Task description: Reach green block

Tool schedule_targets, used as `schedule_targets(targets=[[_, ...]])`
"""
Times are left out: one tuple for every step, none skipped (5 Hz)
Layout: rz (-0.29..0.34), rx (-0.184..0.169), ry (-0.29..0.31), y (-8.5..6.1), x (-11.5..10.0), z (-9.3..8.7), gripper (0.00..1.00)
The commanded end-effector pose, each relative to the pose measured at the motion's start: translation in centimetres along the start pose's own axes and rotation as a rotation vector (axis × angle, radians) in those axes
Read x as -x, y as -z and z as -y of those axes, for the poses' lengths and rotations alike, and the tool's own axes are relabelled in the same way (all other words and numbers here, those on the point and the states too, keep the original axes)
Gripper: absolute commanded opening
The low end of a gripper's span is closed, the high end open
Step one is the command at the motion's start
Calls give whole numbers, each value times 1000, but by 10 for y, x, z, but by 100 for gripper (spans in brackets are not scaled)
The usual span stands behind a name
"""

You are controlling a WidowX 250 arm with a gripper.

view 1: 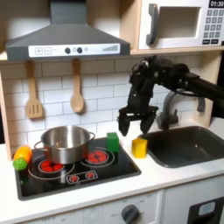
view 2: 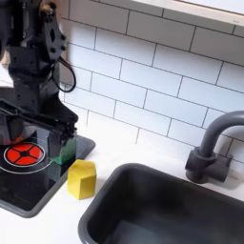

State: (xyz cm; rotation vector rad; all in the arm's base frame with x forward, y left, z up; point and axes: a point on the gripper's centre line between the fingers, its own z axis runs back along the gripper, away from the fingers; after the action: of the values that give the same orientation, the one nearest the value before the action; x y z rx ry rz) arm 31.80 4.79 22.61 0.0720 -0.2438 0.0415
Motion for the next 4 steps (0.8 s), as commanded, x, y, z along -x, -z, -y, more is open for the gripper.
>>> schedule_targets(targets=[[-2,-3,-6,6,-14,-2,100],[6,3,-20,9,-26,-1,100],[10,-5,-40,15,-37,-3,100],[7,-6,-54,20,-43,-4,100]])
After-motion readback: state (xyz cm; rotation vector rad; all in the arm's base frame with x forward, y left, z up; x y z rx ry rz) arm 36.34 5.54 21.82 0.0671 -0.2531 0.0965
